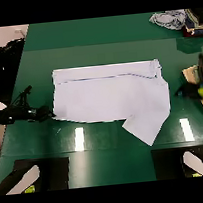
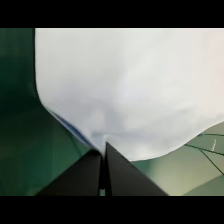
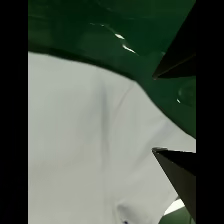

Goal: Fold the shirts.

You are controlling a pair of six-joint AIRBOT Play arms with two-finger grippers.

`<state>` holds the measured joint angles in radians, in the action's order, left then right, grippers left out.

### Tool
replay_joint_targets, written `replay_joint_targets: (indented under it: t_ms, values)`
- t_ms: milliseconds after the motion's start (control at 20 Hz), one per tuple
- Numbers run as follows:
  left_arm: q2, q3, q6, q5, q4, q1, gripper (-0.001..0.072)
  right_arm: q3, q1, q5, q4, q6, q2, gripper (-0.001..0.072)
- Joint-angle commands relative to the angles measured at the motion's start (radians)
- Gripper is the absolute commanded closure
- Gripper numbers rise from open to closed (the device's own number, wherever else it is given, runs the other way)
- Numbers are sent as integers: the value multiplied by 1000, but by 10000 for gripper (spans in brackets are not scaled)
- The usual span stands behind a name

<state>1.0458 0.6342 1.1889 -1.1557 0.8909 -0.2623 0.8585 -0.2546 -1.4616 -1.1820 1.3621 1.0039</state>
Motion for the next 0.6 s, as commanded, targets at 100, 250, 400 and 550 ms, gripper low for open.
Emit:
replay_joint_targets:
  t_ms: [100,250,400,550]
  values:
    - [-3,29,-3,0,-8,-1,685,-377,-137,-23,14,0,-111,209]
    - [-3,29,0,-1,-9,-1,685,-431,-55,63,85,0,-116,212]
    - [-3,28,-1,-19,-8,-1,685,-416,47,154,136,22,-44,237]
    - [-3,28,-12,-32,-8,-1,685,-359,132,188,134,26,48,360]
